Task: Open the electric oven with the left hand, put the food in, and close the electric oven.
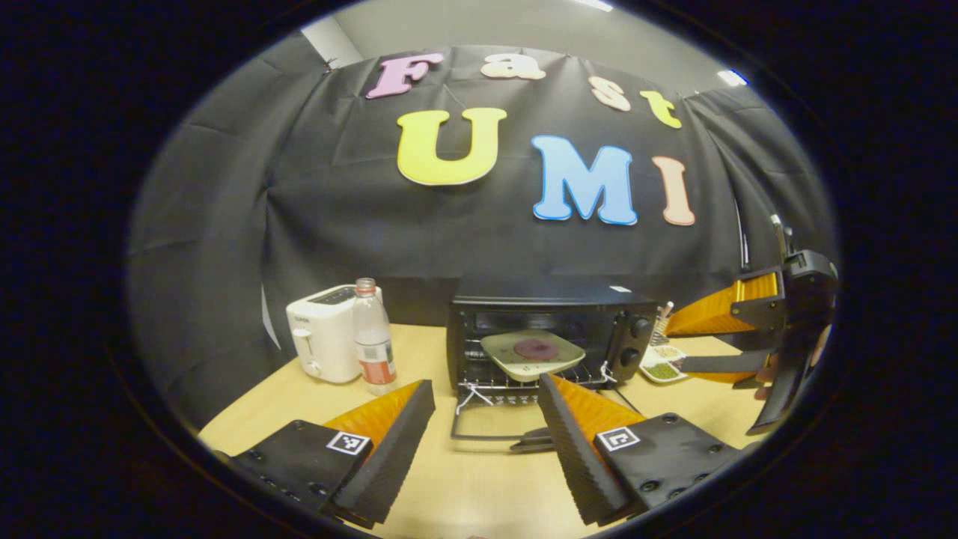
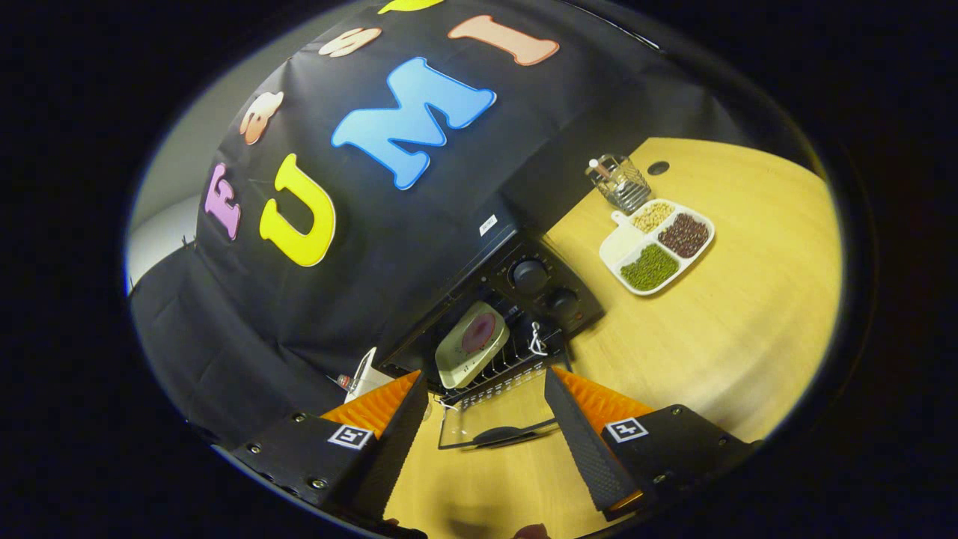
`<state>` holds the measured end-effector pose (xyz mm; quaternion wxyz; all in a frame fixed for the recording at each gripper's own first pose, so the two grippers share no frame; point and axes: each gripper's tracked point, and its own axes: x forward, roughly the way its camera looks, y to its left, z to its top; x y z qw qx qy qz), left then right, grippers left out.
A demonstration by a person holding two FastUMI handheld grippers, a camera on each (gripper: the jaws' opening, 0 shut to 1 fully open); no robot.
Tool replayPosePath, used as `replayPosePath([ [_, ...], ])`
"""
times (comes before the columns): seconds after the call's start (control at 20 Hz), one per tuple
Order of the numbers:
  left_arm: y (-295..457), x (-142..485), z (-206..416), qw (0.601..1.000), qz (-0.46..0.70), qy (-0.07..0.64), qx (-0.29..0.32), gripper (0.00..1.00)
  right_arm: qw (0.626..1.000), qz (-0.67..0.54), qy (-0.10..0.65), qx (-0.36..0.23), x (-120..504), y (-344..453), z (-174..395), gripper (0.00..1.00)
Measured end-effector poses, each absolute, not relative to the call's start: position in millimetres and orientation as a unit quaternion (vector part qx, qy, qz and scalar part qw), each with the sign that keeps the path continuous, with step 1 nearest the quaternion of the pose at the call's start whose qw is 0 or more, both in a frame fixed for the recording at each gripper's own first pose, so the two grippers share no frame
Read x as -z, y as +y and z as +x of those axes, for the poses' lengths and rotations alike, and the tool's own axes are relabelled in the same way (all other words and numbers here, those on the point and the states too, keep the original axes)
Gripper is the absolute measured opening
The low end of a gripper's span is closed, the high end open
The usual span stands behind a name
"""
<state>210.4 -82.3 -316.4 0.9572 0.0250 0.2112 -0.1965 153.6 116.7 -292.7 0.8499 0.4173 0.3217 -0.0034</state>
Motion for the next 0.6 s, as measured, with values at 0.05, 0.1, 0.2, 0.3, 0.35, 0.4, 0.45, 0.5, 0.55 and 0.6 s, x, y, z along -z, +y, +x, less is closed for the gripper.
replayPosePath([
  [0.05,-89.9,323.4,206.0,0.954,0.026,0.219,0.203,0.95,0.858,0.403,0.319,0.005,290.2,108.1,146.8,0.97],
  [0.1,-96.7,329.8,200.8,0.951,0.026,0.227,0.209,0.95,0.868,0.384,0.314,0.011,287.1,97.1,140.3,0.97],
  [0.2,-108.9,346.0,189.4,0.943,0.035,0.246,0.220,0.99,0.894,0.337,0.295,0.023,277.0,73.0,130.3,0.97],
  [0.3,-122.1,363.8,179.1,0.936,0.042,0.264,0.231,0.99,0.913,0.296,0.278,0.025,265.5,56.2,120.0,0.98],
  [0.35,-128.6,373.0,173.3,0.931,0.043,0.274,0.237,0.99,0.920,0.278,0.274,0.028,260.9,48.4,113.6,0.98],
  [0.4,-134.3,381.8,169.2,0.926,0.044,0.286,0.241,0.91,0.927,0.260,0.270,0.029,257.8,41.2,108.1,0.98],
  [0.45,-139.3,389.6,165.0,0.922,0.044,0.296,0.244,0.91,0.932,0.242,0.267,0.029,255.1,35.2,100.6,0.98],
  [0.5,-143.1,399.9,162.1,0.918,0.044,0.307,0.247,0.91,0.937,0.223,0.266,0.028,253.0,29.8,94.1,0.98],
  [0.55,-148.0,411.5,158.9,0.913,0.047,0.321,0.247,0.95,0.942,0.201,0.266,0.031,251.4,25.1,83.3,0.98],
  [0.6,-149.9,420.8,157.6,0.909,0.050,0.334,0.245,0.95,0.948,0.172,0.265,0.040,250.3,17.5,74.7,0.98],
])
